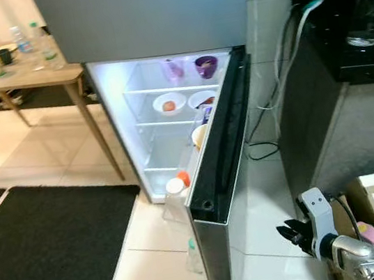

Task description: Restocking fridge

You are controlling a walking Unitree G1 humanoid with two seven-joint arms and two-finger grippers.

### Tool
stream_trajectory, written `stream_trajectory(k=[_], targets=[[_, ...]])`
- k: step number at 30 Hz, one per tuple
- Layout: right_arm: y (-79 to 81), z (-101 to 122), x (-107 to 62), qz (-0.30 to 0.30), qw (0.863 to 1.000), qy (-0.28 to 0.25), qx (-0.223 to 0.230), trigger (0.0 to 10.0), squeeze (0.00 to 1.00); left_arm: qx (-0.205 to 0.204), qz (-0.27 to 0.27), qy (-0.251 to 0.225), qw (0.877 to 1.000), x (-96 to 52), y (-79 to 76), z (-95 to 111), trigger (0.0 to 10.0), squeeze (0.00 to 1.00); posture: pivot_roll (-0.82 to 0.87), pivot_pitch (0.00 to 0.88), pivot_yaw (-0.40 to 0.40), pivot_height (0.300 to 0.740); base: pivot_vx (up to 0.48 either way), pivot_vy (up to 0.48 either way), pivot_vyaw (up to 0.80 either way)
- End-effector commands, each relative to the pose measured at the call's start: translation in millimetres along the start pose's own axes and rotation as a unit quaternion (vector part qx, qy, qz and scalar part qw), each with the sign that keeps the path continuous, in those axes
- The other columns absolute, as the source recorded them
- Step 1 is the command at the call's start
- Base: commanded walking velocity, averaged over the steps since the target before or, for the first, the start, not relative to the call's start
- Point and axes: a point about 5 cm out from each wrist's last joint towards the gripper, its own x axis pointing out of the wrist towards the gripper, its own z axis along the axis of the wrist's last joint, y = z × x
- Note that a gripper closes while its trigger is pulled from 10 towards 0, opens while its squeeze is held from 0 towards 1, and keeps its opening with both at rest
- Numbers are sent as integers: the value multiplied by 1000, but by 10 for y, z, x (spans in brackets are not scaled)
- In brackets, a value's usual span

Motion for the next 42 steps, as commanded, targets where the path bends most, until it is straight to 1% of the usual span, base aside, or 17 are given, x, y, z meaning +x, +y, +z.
stream_trajectory(k=[1, 5, 8, 9, 10, 13, 14, 20, 21, 22, 25, 29, 32, 35, 37, 39, 42], targets=[[12, -27, 6, -5, 1000, 9, -7, 10000, 0, -6, 2, 17, 1000, -10, 3, -91, 10000, 0, -64, 0, -4, 740, 0, 0, 656], [-2, -63, -2, -14, 1000, 21, -14, 10000, 0, -5, 3, 18, 1000, -10, 1, -99, 10000, 0, -68, 0, -5, 740, 0, 0, 653], [-18, -150, -26, -28, 998, 46, -20, 10000, 0, -4, 2, 18, 1000, -6, -10, -96, 10000, 0, -68, 0, -5, 740, 0, 0, 652], [-18, -150, -26, -28, 998, 46, -20, 10000, 0, -4, 2, 18, 1000, -6, -10, -96, 10000, 0, -68, 0, -5, 740, 0, 0, 650], [-31, -243, -59, -42, 996, 69, -22, 10000, 0, -5, 1, 16, 1000, -1, -25, -87, 10000, 0, -68, 0, -6, 740, 0, 0, 650], [-52, -316, -92, -60, 994, 86, -22, 10000, 0, -6, 1, 16, 1000, 0, -30, -84, 10000, 0, -68, 0, -6, 740, 0, 0, 652], [-68, -399, -131, -75, 991, 106, -23, 10000, 0, -6, 1, 16, 1000, 0, -30, -85, 10000, 0, -69, 0, -5, 740, 0, 0, 581], [-61, -519, -182, -85, 987, 133, -29, 10000, 0, -5, 2, 17, 1000, -1, -27, -87, 10000, 0, -69, 0, -5, 740, 0, 0, 581], [-53, -596, -214, -93, 984, 151, -34, 10000, 0, -4, 3, 17, 1000, -2, -23, -89, 10000, 0, -70, 0, -5, 740, 0, 0, 600], [-53, -596, -214, -93, 984, 151, -34, 10000, 0, -4, 3, 17, 1000, -2, -23, -89, 10000, 0, -70, 0, -5, 740, 0, 0, 600], [-50, -711, -272, -102, 978, 179, -41, 10000, 0, -5, 3, 17, 1000, -1, -23, -86, 10000, 0, -68, 0, -6, 740, 0, 0, 477], [-60, -768, -315, -105, 974, 193, -51, 10000, 0, -5, 2, 16, 1000, 1, -31, -82, 10000, 0, -68, 0, -6, 740, 0, 0, 489], [-64, -759, -314, -106, 975, 189, -51, 10000, 0, -5, 1, 15, 1000, 1, -32, -80, 10000, 0, -68, 0, -6, 740, 0, 0, 535], [-58, -678, -268, -97, 979, 167, -66, 10000, 0, -4, 1, 16, 1000, 1, -31, -80, 10000, 0, -70, 0, -3, 740, 0, 0, 521], [-21, -464, -143, -75, 987, 115, -79, 10000, 0, -3, 1, 15, 1000, 1, -28, -74, 10000, 0, -69, 0, -5, 740, 0, 0, 0], [20, -291, -51, -49, 991, 79, -94, 10000, 0, -2, 2, 15, 1000, 1, -23, -68, 10000, 0, -69, 0, -4, 740, 0, 0, 0], [39, -191, -5, -34, 991, 63, -111, 10000, 0, -1, 2, 15, 1000, 0, -20, -67, 10000, 0, -67, 0, -5, 740, 0, 0, 0]])
